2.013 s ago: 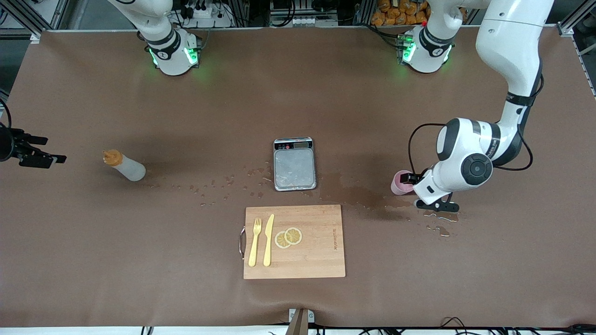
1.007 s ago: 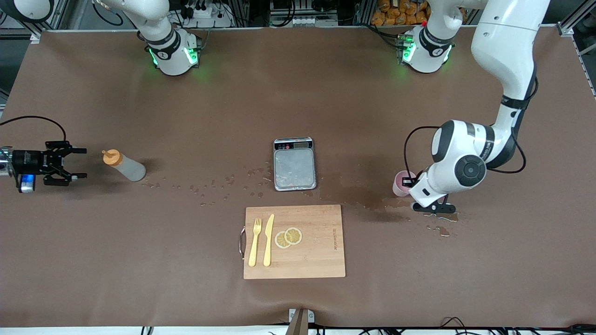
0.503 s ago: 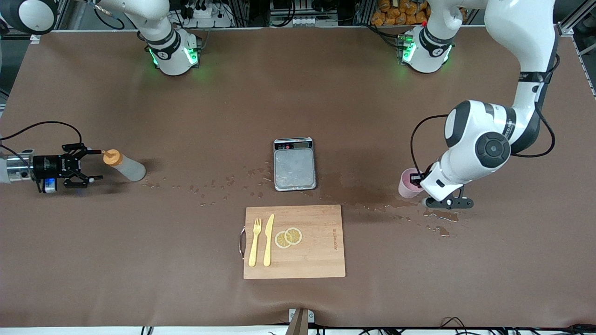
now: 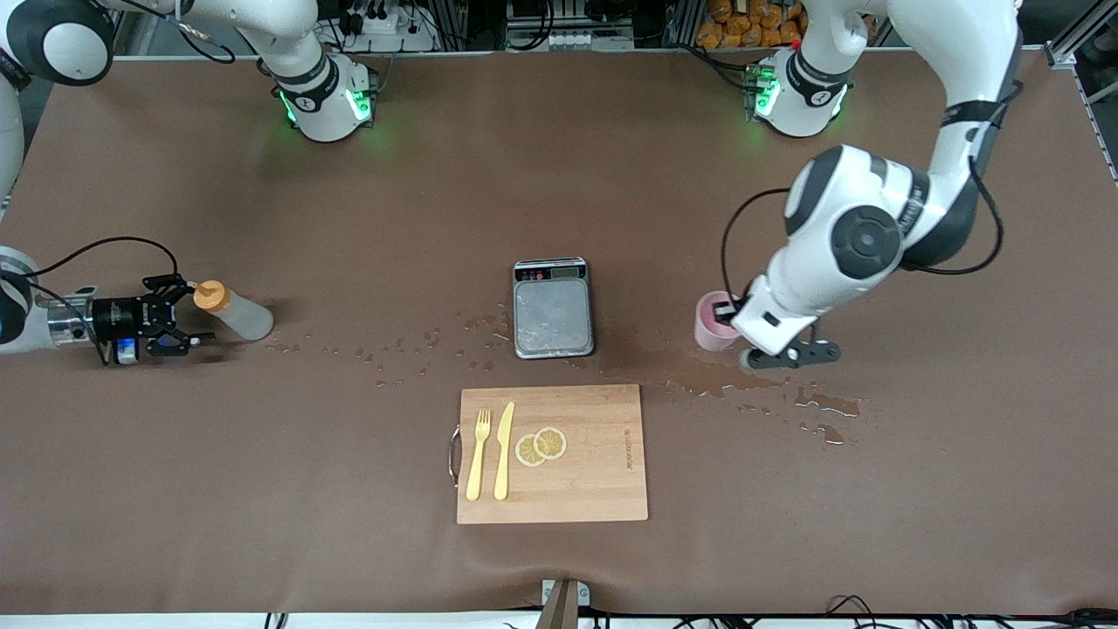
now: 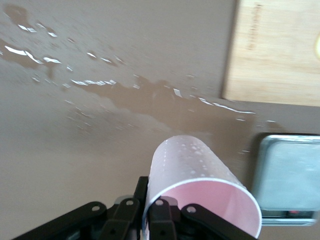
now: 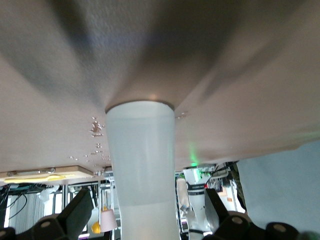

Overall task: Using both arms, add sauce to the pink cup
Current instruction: 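Lift the pink cup toward the scale while the right gripper grasps the bottle, then set the cup on the scale while the right gripper lifts the bottle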

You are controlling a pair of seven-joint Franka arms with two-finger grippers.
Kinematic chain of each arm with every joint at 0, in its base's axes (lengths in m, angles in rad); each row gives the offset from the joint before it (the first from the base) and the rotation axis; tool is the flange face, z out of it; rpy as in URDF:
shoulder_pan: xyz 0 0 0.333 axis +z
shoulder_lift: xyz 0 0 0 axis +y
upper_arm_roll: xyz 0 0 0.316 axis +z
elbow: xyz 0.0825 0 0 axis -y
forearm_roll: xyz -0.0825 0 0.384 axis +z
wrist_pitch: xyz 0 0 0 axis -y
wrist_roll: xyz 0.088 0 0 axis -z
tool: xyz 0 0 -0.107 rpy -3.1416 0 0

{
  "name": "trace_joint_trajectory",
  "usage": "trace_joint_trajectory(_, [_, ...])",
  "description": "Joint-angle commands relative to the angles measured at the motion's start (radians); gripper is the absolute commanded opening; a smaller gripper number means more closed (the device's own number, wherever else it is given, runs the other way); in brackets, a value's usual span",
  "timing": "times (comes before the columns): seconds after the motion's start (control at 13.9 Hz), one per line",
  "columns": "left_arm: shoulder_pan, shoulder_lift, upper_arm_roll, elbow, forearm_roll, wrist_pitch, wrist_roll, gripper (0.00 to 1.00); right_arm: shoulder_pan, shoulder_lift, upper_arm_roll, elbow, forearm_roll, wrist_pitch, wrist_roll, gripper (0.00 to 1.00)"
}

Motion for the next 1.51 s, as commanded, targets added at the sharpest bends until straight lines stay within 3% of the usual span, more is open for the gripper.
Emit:
trace_joint_trajectory(0.0, [-0.083,0.074,-0.025,0.09,-0.015,-0.022,-0.17,0.0,-0.001,0.029,0.006,0.022,0.025,-0.034,-0.007,1.0])
trace_joint_trajectory(0.29, [-0.222,0.212,-0.025,0.194,-0.013,0.024,-0.359,0.0,0.01,0.056,0.007,0.021,0.027,-0.034,-0.064,1.0])
trace_joint_trajectory(0.72, [-0.273,0.341,-0.025,0.239,-0.007,0.192,-0.377,0.0,0.051,0.066,0.009,0.008,0.027,-0.034,-0.073,1.0])
trace_joint_trajectory(0.79, [-0.293,0.353,-0.024,0.239,-0.006,0.208,-0.383,0.0,0.051,0.066,0.009,0.008,0.027,-0.034,-0.073,0.94])
trace_joint_trajectory(0.86, [-0.307,0.356,-0.022,0.239,-0.004,0.209,-0.387,0.0,0.05,0.066,0.009,0.008,0.027,-0.034,-0.073,0.77])
trace_joint_trajectory(1.01, [-0.312,0.361,-0.022,0.237,-0.004,0.209,-0.388,0.0,0.048,0.066,0.009,0.008,0.027,-0.035,-0.073,0.57])
trace_joint_trajectory(1.44, [-0.321,0.393,-0.022,0.239,-0.001,0.214,-0.379,0.0,0.039,0.063,0.009,0.011,0.025,-0.037,-0.072,0.46])
